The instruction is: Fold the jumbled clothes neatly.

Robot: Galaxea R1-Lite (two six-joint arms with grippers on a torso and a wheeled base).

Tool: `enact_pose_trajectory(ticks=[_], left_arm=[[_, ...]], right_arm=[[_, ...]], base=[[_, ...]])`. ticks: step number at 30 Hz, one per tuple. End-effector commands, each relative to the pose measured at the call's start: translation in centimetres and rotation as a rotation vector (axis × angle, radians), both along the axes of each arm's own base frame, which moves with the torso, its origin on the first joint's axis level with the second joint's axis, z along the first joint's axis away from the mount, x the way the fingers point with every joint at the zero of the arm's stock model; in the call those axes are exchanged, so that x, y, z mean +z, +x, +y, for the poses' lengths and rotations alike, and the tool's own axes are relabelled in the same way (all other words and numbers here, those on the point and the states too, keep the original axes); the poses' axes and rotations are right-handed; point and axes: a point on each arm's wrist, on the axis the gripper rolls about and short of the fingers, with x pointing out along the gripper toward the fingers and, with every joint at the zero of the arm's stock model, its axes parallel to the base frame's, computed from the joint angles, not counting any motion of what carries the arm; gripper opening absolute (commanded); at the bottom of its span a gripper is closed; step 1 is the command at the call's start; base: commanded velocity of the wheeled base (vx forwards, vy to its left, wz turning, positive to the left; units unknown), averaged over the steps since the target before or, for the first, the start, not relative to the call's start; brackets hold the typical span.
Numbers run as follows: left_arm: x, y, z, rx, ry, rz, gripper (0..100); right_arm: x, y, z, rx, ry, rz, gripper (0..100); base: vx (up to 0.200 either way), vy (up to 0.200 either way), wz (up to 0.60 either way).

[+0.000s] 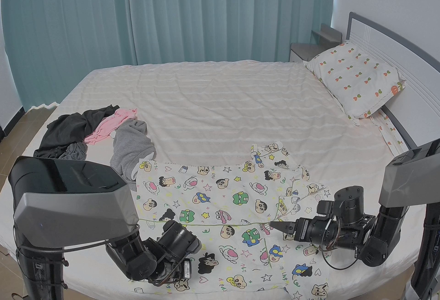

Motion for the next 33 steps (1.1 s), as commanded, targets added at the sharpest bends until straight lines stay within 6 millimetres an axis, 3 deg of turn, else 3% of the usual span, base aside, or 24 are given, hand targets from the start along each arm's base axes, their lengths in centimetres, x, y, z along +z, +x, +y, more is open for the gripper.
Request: enact_pose_trajectory(ticks=[1, 3, 7, 16, 22, 29, 33], left_arm=[[1.6, -0.3, -0.6, 0.000, -0.083, -0.007, 0], [3.5, -0.6, -0.5, -0.003, -0.157, -0.013, 0], [5.4, -0.7, 0.4, 0.015, -0.184, -0.033, 0], [9.2, -1.5, 4.7, 0.095, -0.389, -0.023, 0], [9.7, -3.7, 5.9, 0.052, -0.476, 0.031, 0], [9.4, -4.2, 6.0, 0.099, -0.524, 0.018, 0], [9.2, -4.6, 5.7, 0.098, -0.546, 0.022, 0]], right_arm=[[0.0, 0.0, 0.0, 0.001, 0.000, 0.001, 100], [0.0, 0.0, -0.1, -0.002, 0.000, 0.001, 100], [0.0, 0.0, -0.1, -0.002, 0.000, 0.001, 100], [-0.2, -0.1, -0.1, -0.002, -0.005, 0.010, 100], [-0.5, -0.2, 0.0, 0.002, -0.011, 0.021, 100], [-0.6, -0.3, 0.0, 0.005, -0.013, 0.025, 100], [-0.5, -0.4, 0.0, 0.007, -0.012, 0.024, 100]], base=[[0.000, 0.000, 0.00], [0.000, 0.000, 0.00], [0.000, 0.000, 0.00], [0.000, 0.000, 0.00], [0.000, 0.000, 0.00], [0.000, 0.000, 0.00], [-0.200, 0.000, 0.00]])
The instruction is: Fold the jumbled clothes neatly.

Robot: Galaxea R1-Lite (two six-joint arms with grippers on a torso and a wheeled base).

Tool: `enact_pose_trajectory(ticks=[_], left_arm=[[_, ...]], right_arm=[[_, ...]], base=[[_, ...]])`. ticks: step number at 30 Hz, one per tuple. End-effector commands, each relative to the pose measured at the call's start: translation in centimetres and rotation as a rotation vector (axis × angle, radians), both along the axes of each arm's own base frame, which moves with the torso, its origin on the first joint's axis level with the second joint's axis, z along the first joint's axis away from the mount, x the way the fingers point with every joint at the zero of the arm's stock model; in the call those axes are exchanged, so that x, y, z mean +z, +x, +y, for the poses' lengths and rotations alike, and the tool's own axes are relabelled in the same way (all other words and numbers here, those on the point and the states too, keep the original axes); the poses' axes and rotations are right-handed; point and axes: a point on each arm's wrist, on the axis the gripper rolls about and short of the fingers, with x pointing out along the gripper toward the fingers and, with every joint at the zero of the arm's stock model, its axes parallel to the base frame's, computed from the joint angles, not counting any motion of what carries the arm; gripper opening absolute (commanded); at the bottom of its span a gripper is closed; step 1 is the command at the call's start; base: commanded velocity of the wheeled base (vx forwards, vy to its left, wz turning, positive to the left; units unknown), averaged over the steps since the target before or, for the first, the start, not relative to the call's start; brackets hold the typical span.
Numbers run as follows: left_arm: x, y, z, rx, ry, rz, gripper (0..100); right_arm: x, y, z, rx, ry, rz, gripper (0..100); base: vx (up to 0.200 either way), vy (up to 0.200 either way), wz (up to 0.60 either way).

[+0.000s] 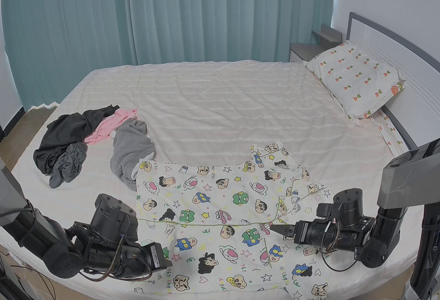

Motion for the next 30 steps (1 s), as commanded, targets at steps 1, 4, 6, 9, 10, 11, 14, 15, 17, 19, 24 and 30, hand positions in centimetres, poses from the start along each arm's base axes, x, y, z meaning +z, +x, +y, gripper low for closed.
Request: enact_pose_trajectory(ticks=[1, 4, 6, 9, 10, 11, 14, 15, 17, 19, 24, 30], left_arm=[[-0.2, -0.6, 0.0, -0.009, -0.011, 0.001, 0], [-0.2, -0.6, 0.0, 0.010, -0.038, -0.010, 0], [-0.3, -0.7, 0.3, 0.020, -0.044, -0.014, 0], [-0.2, -0.7, 0.4, 0.028, -0.056, -0.029, 0], [-0.1, -0.4, 0.4, 0.047, -0.076, -0.040, 0], [0.0, -0.2, 0.4, 0.057, -0.090, -0.042, 0], [0.0, 0.1, 0.5, 0.072, -0.128, -0.040, 0], [0.1, 0.4, 0.8, 0.081, -0.139, -0.046, 0], [0.2, 0.6, 1.1, 0.094, -0.151, -0.054, 0], [0.2, 0.6, 1.3, 0.102, -0.152, -0.055, 0], [0.1, 0.8, 1.7, 0.122, -0.146, -0.054, 0], [0.1, 1.1, 2.2, 0.147, -0.144, -0.055, 0]], right_arm=[[0.0, -0.1, 0.0, 0.003, 0.000, 0.001, 100], [0.0, -0.2, 0.0, 0.004, -0.004, 0.004, 100], [0.0, -0.2, 0.0, 0.004, -0.004, 0.004, 100], [0.0, -0.3, 0.1, 0.009, -0.004, 0.003, 100], [0.0, -0.4, 0.3, 0.014, -0.004, 0.002, 100], [-0.1, -0.4, 0.3, 0.017, -0.005, 0.004, 100], [-0.1, -0.4, 0.4, 0.006, -0.014, -0.001, 100], [-0.1, -0.4, 0.4, 0.002, -0.018, -0.004, 100], [-0.1, -0.4, 0.5, 0.002, -0.017, -0.007, 100], [0.1, -0.4, 0.5, 0.003, -0.014, -0.012, 100], [0.1, -0.7, 1.2, 0.018, -0.015, -0.028, 100], [0.2, -1.1, 2.1, 0.040, -0.010, -0.035, 100]], base=[[-0.200, 0.000, 0.00], [0.000, 0.000, 0.00], [0.000, 0.000, 0.00], [0.000, 0.000, 0.00], [0.000, 0.000, 0.00], [0.000, 0.000, 0.00], [0.000, 0.000, 0.00], [0.000, 0.000, 0.00], [0.000, 0.000, 0.00], [0.000, 0.200, 0.00], [0.000, 0.200, 0.00], [0.000, 0.200, 0.00]])
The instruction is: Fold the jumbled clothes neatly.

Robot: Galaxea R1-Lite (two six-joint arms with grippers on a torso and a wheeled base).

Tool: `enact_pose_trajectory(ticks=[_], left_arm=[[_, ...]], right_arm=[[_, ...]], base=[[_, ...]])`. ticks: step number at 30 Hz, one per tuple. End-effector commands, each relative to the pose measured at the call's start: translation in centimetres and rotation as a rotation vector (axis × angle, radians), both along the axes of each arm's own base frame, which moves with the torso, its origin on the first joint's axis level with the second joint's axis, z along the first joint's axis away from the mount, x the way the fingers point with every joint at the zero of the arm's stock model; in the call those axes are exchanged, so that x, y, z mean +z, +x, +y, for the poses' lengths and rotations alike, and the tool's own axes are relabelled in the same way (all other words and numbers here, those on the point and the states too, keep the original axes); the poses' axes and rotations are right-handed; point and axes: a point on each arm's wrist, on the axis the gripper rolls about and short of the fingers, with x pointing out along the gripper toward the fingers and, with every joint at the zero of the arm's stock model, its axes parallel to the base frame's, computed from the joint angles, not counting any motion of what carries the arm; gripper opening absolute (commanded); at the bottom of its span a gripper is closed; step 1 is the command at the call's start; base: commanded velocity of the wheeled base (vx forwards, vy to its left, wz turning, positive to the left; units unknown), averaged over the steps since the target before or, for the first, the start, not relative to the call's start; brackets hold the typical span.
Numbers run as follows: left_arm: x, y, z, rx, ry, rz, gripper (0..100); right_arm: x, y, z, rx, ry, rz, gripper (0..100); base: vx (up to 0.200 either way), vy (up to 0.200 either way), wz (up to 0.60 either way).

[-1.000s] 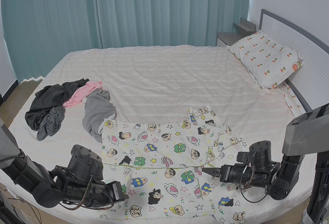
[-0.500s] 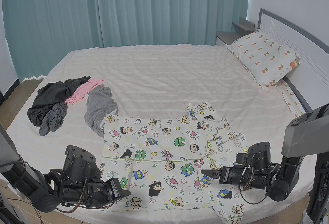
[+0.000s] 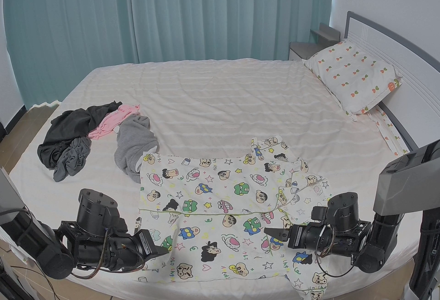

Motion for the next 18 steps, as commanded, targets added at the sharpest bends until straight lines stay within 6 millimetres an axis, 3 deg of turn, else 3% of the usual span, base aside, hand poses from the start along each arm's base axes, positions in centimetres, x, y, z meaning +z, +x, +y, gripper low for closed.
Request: enact_pose_trajectory(ticks=[1, 8, 13, 17, 18], left_arm=[[-0.1, 0.2, 0.4, 0.019, 0.002, 0.005, 0], [-0.8, 1.0, 0.8, 0.049, 0.022, 0.020, 0], [-1.6, 1.8, 1.0, 0.074, 0.031, 0.031, 0], [-2.6, 2.4, 0.8, 0.105, 0.062, 0.017, 0], [-3.5, 2.8, 0.8, 0.130, 0.095, 0.013, 0]], right_arm=[[0.0, -0.2, 0.7, 0.023, 0.005, -0.004, 100], [0.1, -1.0, 2.2, 0.076, 0.021, -0.004, 100], [0.3, -2.0, 4.8, 0.108, 0.104, 0.048, 100], [0.2, -2.5, 6.5, 0.152, 0.119, 0.057, 100], [0.0, -2.9, 7.8, 0.189, 0.113, 0.067, 100]], base=[[0.000, 0.200, 0.00], [0.000, 0.200, 0.00], [0.000, 0.200, 0.00], [0.000, 0.000, 0.00], [0.000, 0.000, 0.00]])
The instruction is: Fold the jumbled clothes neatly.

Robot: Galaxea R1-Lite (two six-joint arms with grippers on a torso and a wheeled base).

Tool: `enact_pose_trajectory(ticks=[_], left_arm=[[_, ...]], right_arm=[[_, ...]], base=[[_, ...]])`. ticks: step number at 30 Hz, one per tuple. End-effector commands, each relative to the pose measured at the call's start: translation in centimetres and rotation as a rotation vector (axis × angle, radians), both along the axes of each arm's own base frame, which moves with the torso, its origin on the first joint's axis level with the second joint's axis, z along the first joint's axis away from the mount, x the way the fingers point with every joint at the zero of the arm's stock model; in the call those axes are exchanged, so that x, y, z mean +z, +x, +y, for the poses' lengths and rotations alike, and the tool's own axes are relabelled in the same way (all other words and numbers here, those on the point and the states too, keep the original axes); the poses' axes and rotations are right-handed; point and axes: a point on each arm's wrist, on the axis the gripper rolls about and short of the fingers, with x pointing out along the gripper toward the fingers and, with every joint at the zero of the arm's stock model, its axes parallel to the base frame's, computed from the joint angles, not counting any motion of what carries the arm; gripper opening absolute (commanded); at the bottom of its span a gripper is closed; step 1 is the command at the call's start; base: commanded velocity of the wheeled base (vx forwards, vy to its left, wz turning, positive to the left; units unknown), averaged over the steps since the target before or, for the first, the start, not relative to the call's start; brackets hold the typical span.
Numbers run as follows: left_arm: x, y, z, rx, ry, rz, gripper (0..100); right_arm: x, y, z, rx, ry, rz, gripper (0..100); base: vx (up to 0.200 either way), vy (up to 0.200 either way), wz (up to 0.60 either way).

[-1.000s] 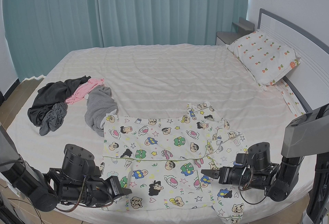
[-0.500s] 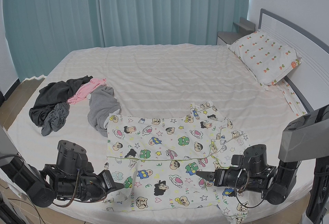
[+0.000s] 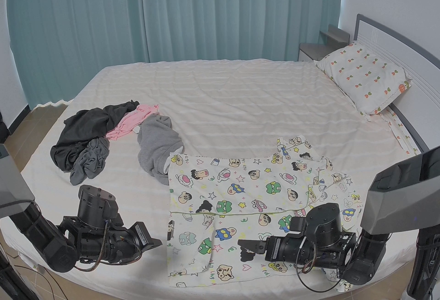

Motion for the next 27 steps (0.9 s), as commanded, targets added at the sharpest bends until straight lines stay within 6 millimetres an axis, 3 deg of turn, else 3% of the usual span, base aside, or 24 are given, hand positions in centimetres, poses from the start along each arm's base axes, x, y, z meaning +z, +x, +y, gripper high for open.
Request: enact_pose_trajectory(ticks=[1, 6, 18, 25, 27], left_arm=[[-2.8, 0.9, -0.2, 0.051, 0.082, 0.035, 0], [-4.4, 1.0, -0.2, 0.037, 0.163, 0.015, 0], [-4.8, 1.2, -0.1, 0.041, 0.158, 0.028, 0], [-4.7, 1.4, 0.0, 0.052, 0.153, 0.026, 0], [-4.5, 1.6, 0.5, 0.073, 0.150, 0.019, 0]], right_arm=[[-0.4, -1.0, 3.4, 0.094, 0.000, 0.017, 100], [-0.3, -1.5, 5.7, 0.144, -0.040, 0.052, 100], [-0.2, -2.2, 10.2, 0.194, -0.084, 0.060, 100], [-1.3, -3.0, 11.9, 0.218, -0.136, 0.125, 100], [-2.8, -3.0, 12.4, 0.203, -0.187, 0.144, 100]], base=[[0.000, 0.000, 0.00], [0.000, 0.000, 0.00], [0.000, 0.000, 0.00], [0.000, 0.000, 0.00], [0.000, 0.000, 0.00]])
